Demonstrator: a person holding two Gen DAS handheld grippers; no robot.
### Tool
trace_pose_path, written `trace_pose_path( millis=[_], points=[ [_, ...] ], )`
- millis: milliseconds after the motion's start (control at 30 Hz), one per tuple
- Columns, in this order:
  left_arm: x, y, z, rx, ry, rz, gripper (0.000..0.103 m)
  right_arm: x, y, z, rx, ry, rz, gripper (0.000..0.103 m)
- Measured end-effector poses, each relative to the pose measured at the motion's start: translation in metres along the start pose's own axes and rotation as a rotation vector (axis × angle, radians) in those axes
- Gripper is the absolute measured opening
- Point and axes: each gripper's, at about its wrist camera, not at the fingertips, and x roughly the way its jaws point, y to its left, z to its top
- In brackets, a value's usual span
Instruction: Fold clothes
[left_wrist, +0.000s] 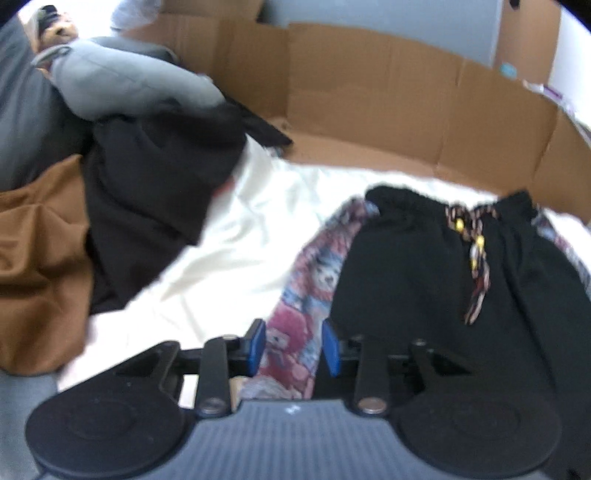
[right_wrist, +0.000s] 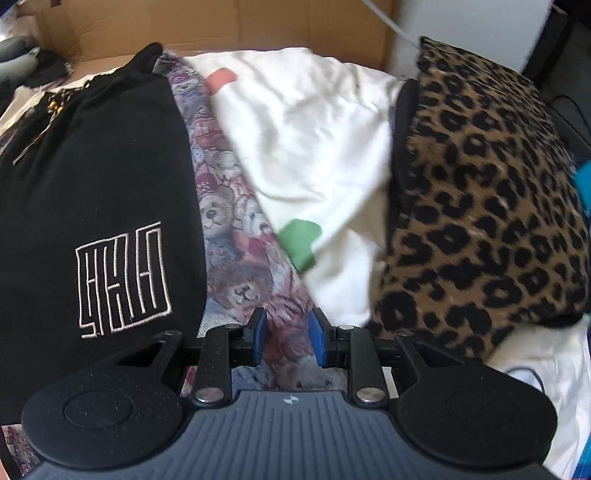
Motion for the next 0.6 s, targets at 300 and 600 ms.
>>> trace_pose_path(
  millis=[300,600],
  points=[
    [0.001,0.013,-0.013,-0.060,-0.043,-0.041,0.007,-0.005,0.006,-0.005,-0.031,-0.034,-0.068,0.031],
    [0.030,0.008,-0.026,-0.033,0.072,-0.012,0.006,-0.005,0.012,-0.013,-0.009,-0.019,0.020,0.031]
  ],
)
